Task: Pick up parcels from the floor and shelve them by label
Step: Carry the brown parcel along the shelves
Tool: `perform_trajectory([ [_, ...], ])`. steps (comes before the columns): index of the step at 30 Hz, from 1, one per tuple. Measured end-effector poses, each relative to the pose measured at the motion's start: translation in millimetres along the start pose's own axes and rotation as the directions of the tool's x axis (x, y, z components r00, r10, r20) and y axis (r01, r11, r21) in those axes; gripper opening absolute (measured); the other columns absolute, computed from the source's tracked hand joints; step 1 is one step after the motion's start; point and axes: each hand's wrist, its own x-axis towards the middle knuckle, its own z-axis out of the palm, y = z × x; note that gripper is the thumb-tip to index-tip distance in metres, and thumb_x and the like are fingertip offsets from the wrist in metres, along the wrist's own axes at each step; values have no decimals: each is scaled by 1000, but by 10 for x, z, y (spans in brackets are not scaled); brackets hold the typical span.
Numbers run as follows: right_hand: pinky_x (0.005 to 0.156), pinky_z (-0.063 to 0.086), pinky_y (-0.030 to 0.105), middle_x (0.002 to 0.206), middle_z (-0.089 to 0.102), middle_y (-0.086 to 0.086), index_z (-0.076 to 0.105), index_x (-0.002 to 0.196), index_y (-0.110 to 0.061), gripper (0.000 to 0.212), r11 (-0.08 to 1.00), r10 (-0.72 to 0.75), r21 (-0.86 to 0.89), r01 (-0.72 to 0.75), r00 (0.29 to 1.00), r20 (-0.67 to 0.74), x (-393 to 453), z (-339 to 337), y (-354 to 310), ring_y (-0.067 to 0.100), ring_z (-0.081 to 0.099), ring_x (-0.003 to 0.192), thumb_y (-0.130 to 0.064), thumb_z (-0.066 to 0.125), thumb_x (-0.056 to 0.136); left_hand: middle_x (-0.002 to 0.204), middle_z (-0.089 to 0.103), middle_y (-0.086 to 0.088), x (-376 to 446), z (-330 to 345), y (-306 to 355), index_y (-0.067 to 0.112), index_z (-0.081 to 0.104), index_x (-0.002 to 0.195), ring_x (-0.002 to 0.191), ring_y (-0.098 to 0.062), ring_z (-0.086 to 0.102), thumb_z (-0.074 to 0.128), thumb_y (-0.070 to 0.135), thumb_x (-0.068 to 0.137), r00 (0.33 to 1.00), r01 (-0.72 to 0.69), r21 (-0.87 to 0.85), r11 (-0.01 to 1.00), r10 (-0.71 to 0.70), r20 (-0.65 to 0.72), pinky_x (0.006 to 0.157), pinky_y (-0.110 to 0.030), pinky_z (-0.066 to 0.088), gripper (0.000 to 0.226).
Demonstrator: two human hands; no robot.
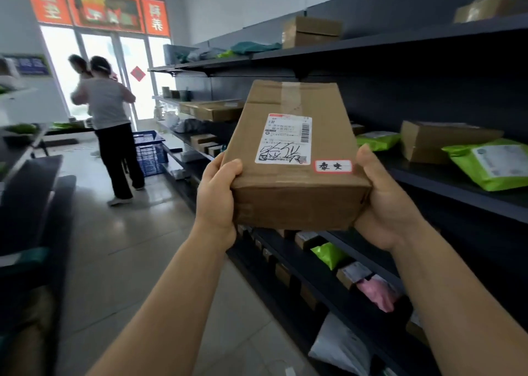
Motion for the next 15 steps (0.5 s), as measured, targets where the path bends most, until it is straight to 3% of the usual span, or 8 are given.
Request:
perform_trajectory([
  [2, 74, 58, 46, 124, 67, 11, 47, 137, -26, 71, 999, 44, -10, -44, 999, 26, 172, 128, 114, 31, 64, 110, -58, 57, 75, 118, 74, -16, 128, -154, 57, 17, 63, 130, 92, -27, 66, 62, 33, 76, 999, -9, 1, 1000, 9, -47, 61, -33, 56, 57],
  [6, 89, 51, 59, 131, 62, 11, 44, 139, -29, 83, 996, 84, -33, -82, 995, 61, 543, 374, 317, 33, 59, 117, -60, 65, 65, 133, 68, -23, 450, -458, 136, 13, 60, 137, 88, -25, 65, 62, 33, 76, 995, -23, 3, 1000, 24, -93, 63, -32, 55, 64],
  [8, 88, 51, 60, 131, 61, 12, 43, 140, -28, 88, 996, 82, -32, -80, 994, 72, 765, 509, 398, 34, 59, 116, -60, 68, 62, 133, 68, -23, 664, -610, 186, 13, 60, 136, 89, -26, 65, 62, 33, 76, 994, -43, -4, 999, 42, -96, 66, -34, 55, 64],
  [12, 87, 48, 66, 128, 63, 14, 40, 141, -28, 92, 994, 89, -62, -85, 995, 53, 1236, 812, 530, 35, 64, 108, -59, 71, 60, 118, 72, -21, 1114, -893, 335, 11, 59, 137, 75, -21, 67, 62, 32, 75, 995, -55, -36, 998, 51, -84, 53, -29, 57, 65],
  [15, 83, 54, 59, 124, 65, 16, 44, 138, -26, 92, 994, 93, -58, -93, 996, 0, 1489, 947, 609, 36, 63, 109, -57, 74, 56, 108, 70, -16, 1346, -1022, 396, 12, 62, 128, 69, -18, 68, 63, 32, 79, 996, -54, -36, 998, 51, -75, 52, -29, 56, 53],
])
